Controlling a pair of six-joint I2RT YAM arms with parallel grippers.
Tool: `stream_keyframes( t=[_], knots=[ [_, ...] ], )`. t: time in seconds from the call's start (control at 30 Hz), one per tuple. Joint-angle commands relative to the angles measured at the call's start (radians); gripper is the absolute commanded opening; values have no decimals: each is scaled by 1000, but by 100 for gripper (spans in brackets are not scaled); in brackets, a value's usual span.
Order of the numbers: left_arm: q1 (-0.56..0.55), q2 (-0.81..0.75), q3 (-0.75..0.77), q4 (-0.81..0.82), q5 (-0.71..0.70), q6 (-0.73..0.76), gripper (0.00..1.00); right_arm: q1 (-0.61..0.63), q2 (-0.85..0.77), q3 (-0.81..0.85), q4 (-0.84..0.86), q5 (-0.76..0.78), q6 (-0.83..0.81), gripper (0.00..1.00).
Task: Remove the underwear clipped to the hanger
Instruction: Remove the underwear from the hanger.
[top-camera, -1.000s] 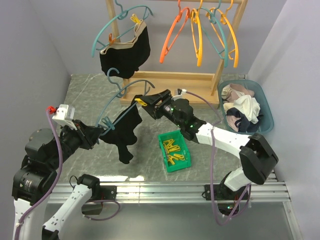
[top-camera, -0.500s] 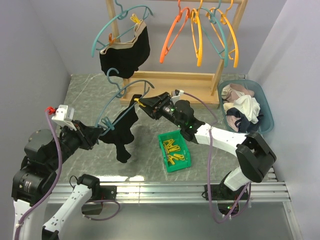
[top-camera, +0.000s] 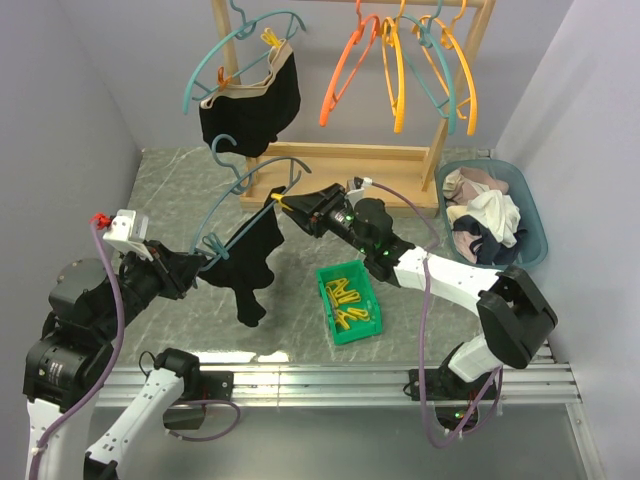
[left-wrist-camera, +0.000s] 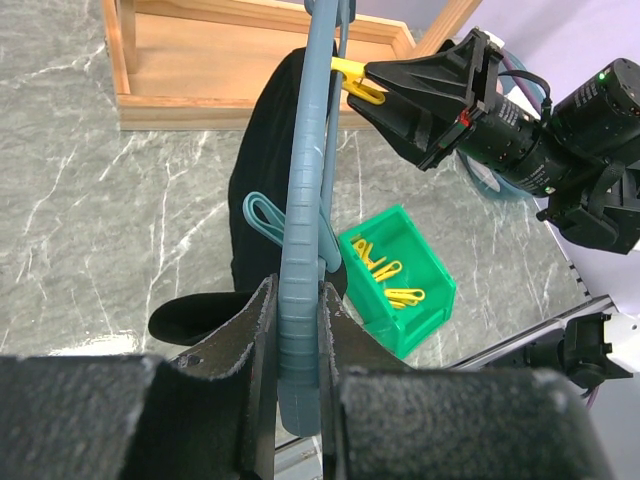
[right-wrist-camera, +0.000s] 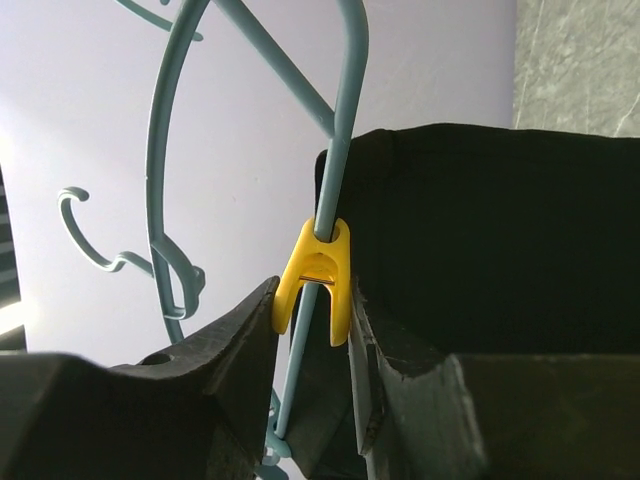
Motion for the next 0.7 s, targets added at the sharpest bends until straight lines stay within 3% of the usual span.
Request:
stream_keyframes(
  t=[0.0, 0.07, 0.1, 0.67],
  knots=[
    [7, -13, 11, 56, -17, 6, 1, -15, -46, -15, 14, -17, -19, 13],
    [7, -10, 11, 54, -20, 7, 1, -18, -47, -15, 9, -22, -24, 1],
    [7, -10, 12, 54, -20, 9, 1, -17, -49, -15, 6, -23, -26, 0],
    [7, -4, -31, 37, -45, 35, 1, -35, -47, -24, 149, -61, -27, 0]
  ],
)
